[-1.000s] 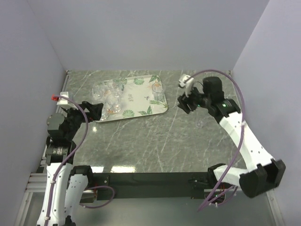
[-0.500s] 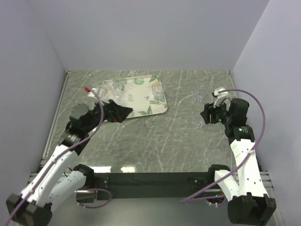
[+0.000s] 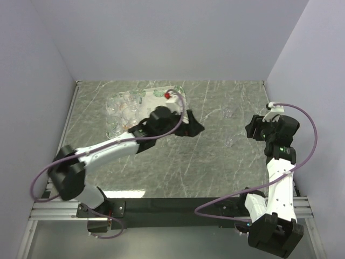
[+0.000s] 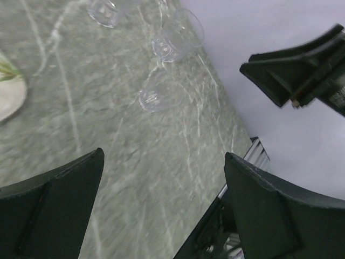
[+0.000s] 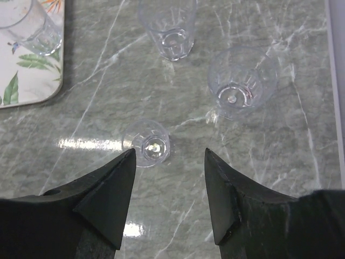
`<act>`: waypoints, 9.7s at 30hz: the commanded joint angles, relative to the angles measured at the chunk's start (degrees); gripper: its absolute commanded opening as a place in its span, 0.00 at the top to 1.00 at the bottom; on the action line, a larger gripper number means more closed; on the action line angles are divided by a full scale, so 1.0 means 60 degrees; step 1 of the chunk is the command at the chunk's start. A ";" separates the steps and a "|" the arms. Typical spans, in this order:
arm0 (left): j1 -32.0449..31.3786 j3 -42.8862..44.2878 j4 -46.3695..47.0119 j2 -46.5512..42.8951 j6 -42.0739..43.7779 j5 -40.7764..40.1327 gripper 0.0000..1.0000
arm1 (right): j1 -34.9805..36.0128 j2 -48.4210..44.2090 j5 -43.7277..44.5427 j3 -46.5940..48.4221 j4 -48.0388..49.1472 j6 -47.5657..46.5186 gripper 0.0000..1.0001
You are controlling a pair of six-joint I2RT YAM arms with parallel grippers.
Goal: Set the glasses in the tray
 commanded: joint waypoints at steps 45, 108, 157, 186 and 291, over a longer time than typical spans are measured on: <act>-0.1397 0.8843 -0.3139 0.8674 -0.0420 -0.1683 0.97 | -0.0330 -0.0211 0.0431 0.0007 0.0430 0.0161 0.39; 0.4887 0.7624 -0.5612 0.6810 0.3023 -0.2928 0.97 | -0.0360 -0.0021 0.0328 -0.0007 0.0415 0.0014 0.40; 0.5180 -0.2187 -0.4310 -0.6400 0.4591 -0.3965 0.01 | -0.0345 0.3332 -0.1667 0.3095 -0.2528 -0.2754 0.41; 0.5180 -0.2789 -0.4061 -0.7354 0.4459 -0.3938 0.01 | 0.1265 0.7186 0.1747 0.5105 -0.2486 -0.2813 0.46; 0.5708 -0.3112 -0.3738 -0.7882 0.4649 -0.5052 0.01 | 1.0685 1.4291 0.1749 1.4143 -0.3701 -0.8599 0.95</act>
